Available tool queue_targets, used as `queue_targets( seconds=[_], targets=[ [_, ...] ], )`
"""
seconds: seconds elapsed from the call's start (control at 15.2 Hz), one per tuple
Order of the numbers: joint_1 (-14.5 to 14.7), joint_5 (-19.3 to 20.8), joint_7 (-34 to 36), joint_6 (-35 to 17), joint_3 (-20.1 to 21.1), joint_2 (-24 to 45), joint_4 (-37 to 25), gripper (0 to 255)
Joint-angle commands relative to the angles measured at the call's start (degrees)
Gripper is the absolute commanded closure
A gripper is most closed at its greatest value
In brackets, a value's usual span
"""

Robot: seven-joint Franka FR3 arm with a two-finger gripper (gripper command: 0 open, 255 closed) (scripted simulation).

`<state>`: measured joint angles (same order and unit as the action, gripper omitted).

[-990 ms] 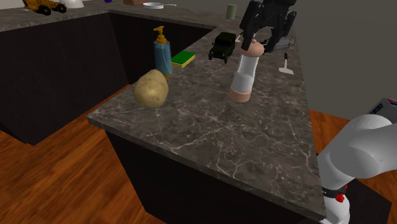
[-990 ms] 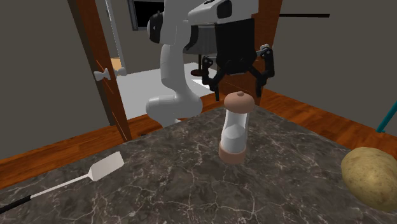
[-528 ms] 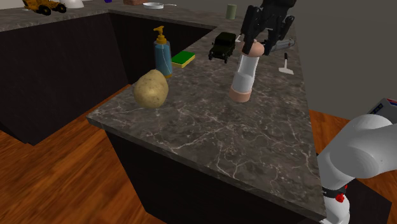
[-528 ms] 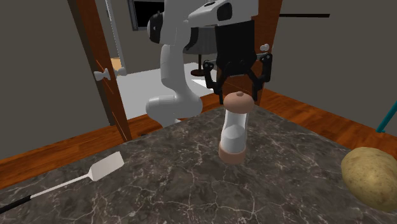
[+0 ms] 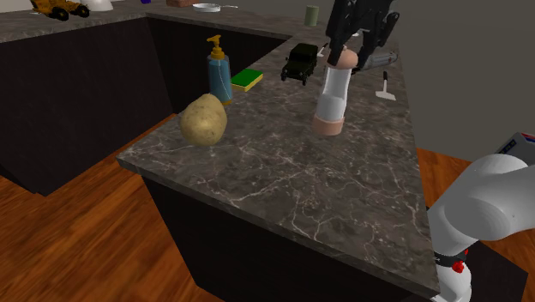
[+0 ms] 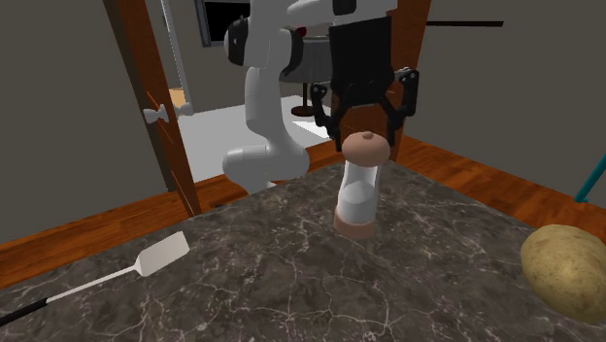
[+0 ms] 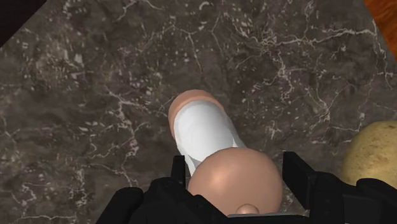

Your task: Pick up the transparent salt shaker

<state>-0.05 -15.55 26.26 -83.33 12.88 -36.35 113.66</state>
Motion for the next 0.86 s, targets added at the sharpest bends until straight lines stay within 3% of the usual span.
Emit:
queue_targets(
  seconds=[0.0, 0.79],
  targets=[
    [0.0, 0.1, 0.3, 1.5, -0.1, 0.6, -2.1, 255],
    [-0.4, 0.8, 2.0, 8.7, -0.4, 5.3, -14.2, 255]
  ],
)
